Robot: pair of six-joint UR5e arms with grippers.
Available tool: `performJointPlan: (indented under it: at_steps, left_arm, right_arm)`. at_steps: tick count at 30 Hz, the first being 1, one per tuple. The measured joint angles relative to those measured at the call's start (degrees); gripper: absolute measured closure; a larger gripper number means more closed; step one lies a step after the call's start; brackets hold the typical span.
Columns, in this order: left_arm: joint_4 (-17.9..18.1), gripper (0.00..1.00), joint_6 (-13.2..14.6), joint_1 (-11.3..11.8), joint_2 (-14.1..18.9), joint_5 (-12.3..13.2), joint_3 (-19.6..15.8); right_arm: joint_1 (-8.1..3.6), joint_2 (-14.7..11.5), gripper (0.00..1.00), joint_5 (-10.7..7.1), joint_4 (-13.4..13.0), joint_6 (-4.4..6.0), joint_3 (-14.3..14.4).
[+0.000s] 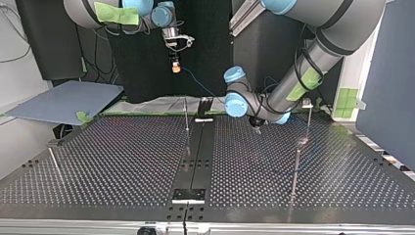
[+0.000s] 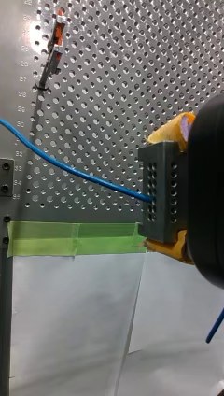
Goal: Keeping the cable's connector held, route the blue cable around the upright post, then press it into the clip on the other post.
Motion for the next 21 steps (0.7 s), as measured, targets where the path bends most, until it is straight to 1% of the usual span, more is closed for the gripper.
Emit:
performJointPlan:
  at_steps: [5, 11, 18, 21]
  left_arm:
    - [-0.38, 0.00, -0.46, -0.28, -1.02, -0.02, 0.00]
    - [-0.80, 0.00, -1.16, -0.84, -3.50, 0.06, 0.00]
    - [-0.32, 0.00, -3.58, -1.06, -6.64, 0.66, 0.00]
    - [-0.35, 0.00, -4.74, -1.08, -7.35, 0.78, 0.00]
  right_arm:
    - [0.02, 0.00, 1.00, 0.00, -0.01, 0.00, 0.00]
    - [0.06, 0.00, 1.00, 0.00, -0.03, 0.00, 0.00]
    - [0.14, 0.00, 1.00, -0.12, -0.20, -0.06, -0.01]
    - [0.15, 0.00, 1.00, -0.20, -0.26, -0.11, -0.01]
